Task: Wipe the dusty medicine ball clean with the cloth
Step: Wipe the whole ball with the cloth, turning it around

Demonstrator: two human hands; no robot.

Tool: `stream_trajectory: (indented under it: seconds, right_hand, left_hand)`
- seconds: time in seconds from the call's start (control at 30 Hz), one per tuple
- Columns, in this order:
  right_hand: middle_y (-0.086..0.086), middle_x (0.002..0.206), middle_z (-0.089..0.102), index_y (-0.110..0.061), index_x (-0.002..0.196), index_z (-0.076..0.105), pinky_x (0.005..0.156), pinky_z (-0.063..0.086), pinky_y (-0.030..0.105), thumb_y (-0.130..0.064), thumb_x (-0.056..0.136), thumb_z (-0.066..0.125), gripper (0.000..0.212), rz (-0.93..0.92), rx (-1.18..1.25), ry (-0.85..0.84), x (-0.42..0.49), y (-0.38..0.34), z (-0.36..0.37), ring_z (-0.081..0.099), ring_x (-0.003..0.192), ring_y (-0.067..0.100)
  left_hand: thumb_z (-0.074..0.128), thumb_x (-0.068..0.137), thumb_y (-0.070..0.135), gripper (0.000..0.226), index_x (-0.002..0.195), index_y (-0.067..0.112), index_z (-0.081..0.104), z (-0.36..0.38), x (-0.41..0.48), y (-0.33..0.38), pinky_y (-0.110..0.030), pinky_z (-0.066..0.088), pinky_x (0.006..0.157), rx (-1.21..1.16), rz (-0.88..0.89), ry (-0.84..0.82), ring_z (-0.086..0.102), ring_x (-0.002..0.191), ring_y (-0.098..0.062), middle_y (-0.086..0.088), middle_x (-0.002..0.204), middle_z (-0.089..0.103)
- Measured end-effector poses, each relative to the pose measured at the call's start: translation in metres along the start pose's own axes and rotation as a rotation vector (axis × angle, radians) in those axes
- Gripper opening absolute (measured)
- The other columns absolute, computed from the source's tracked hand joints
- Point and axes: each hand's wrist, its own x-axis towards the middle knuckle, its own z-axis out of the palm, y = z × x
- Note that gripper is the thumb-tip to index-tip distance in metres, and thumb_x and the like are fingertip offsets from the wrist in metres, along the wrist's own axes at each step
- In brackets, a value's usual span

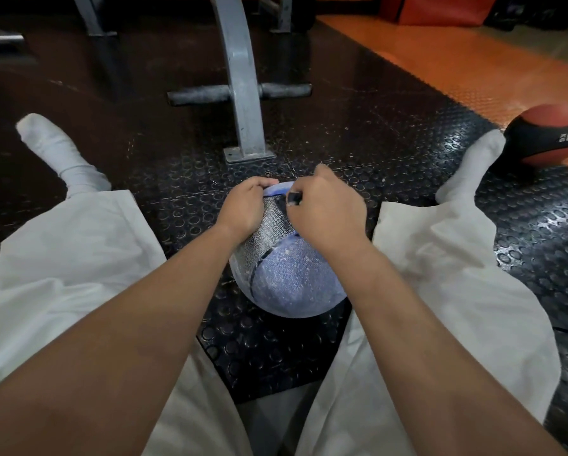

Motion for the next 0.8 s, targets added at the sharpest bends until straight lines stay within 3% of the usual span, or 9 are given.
stream_trajectory:
  seconds: [0.1, 0.17, 0.23, 0.3, 0.4, 0.5, 0.6, 0.73, 0.8]
  right_hand:
    - [0.005, 0.116, 0.046, -0.020, 0.111, 0.065, 0.060, 0.037, 0.032, -0.024, 0.091, 0.053, 0.024, -0.067, -0.006, 0.013, -0.023, -0.004, 0.006, 0.057, 0.087, 0.028]
    - [0.007, 0.103, 0.051, -0.018, 0.097, 0.069, 0.053, 0.040, 0.032, -0.021, 0.081, 0.065, 0.017, -0.119, 0.017, -0.035, -0.044, -0.005, 0.006, 0.059, 0.076, 0.029]
    - [0.007, 0.084, 0.054, -0.017, 0.083, 0.072, 0.045, 0.033, 0.027, -0.018, 0.067, 0.076, 0.017, -0.145, 0.078, -0.055, -0.057, -0.006, 0.005, 0.059, 0.060, 0.030]
    - [0.006, 0.087, 0.053, -0.020, 0.088, 0.073, 0.049, 0.033, 0.028, -0.020, 0.073, 0.072, 0.016, -0.187, 0.060, -0.054, -0.056, -0.008, 0.003, 0.061, 0.066, 0.030]
    - [0.002, 0.107, 0.048, -0.028, 0.109, 0.068, 0.063, 0.034, 0.030, -0.029, 0.091, 0.053, 0.023, -0.121, 0.025, -0.025, -0.035, -0.006, 0.001, 0.059, 0.090, 0.027]
    - [0.004, 0.111, 0.049, -0.025, 0.113, 0.066, 0.065, 0.032, 0.029, -0.028, 0.093, 0.049, 0.026, 0.009, 0.035, 0.041, -0.010, -0.004, 0.002, 0.059, 0.095, 0.030]
    - [0.005, 0.111, 0.048, -0.021, 0.110, 0.067, 0.061, 0.032, 0.031, -0.024, 0.091, 0.053, 0.024, -0.043, -0.010, 0.058, -0.016, -0.009, 0.008, 0.058, 0.088, 0.030]
    - [0.008, 0.083, 0.054, -0.017, 0.079, 0.072, 0.043, 0.032, 0.026, -0.018, 0.061, 0.081, 0.020, -0.259, 0.075, -0.007, -0.057, -0.011, 0.010, 0.058, 0.059, 0.029]
    - [0.005, 0.078, 0.055, -0.022, 0.079, 0.073, 0.043, 0.035, 0.024, -0.019, 0.060, 0.084, 0.022, -0.232, 0.112, -0.013, -0.064, 0.006, 0.010, 0.058, 0.056, 0.027]
  left_hand:
    - [0.037, 0.096, 0.008, 0.034, 0.087, 0.025, 0.065, -0.004, 0.005, 0.003, -0.024, 0.043, 0.071, 0.031, -0.069, 0.032, 0.055, 0.086, -0.015, 0.007, 0.092, 0.065]
    - [0.041, 0.098, 0.015, 0.027, 0.095, 0.021, 0.067, -0.005, 0.008, 0.009, -0.030, 0.044, 0.087, 0.120, -0.075, -0.012, 0.057, 0.097, -0.017, 0.003, 0.102, 0.065]
    - [0.044, 0.099, 0.020, 0.026, 0.108, 0.022, 0.069, -0.002, 0.008, 0.015, -0.030, 0.041, 0.099, 0.178, -0.028, -0.114, 0.056, 0.109, -0.015, 0.005, 0.114, 0.064]
    - [0.042, 0.100, 0.024, 0.027, 0.106, 0.031, 0.068, 0.000, 0.004, 0.016, -0.034, 0.039, 0.105, 0.183, 0.005, -0.191, 0.056, 0.115, -0.014, 0.006, 0.123, 0.064]
    - [0.043, 0.095, 0.028, 0.027, 0.098, 0.038, 0.067, -0.004, -0.003, 0.013, -0.041, 0.042, 0.105, 0.146, -0.001, -0.202, 0.060, 0.112, -0.016, 0.005, 0.119, 0.067]
    - [0.040, 0.083, 0.039, 0.036, 0.103, 0.037, 0.071, -0.010, -0.008, 0.012, -0.044, 0.044, 0.104, 0.114, -0.023, -0.183, 0.062, 0.110, -0.017, 0.005, 0.116, 0.069]
    - [0.041, 0.091, 0.029, 0.031, 0.099, 0.035, 0.071, -0.011, -0.007, 0.012, -0.040, 0.044, 0.104, 0.102, -0.029, -0.150, 0.060, 0.111, -0.013, 0.008, 0.117, 0.068]
    - [0.042, 0.097, 0.016, 0.031, 0.095, 0.033, 0.068, -0.008, 0.000, 0.014, -0.028, 0.042, 0.102, 0.113, -0.025, -0.119, 0.059, 0.111, -0.013, 0.009, 0.108, 0.065]
    - [0.043, 0.097, 0.017, 0.029, 0.097, 0.032, 0.068, -0.007, 0.001, 0.014, -0.025, 0.042, 0.100, 0.113, -0.024, -0.135, 0.058, 0.111, -0.011, 0.009, 0.107, 0.065]
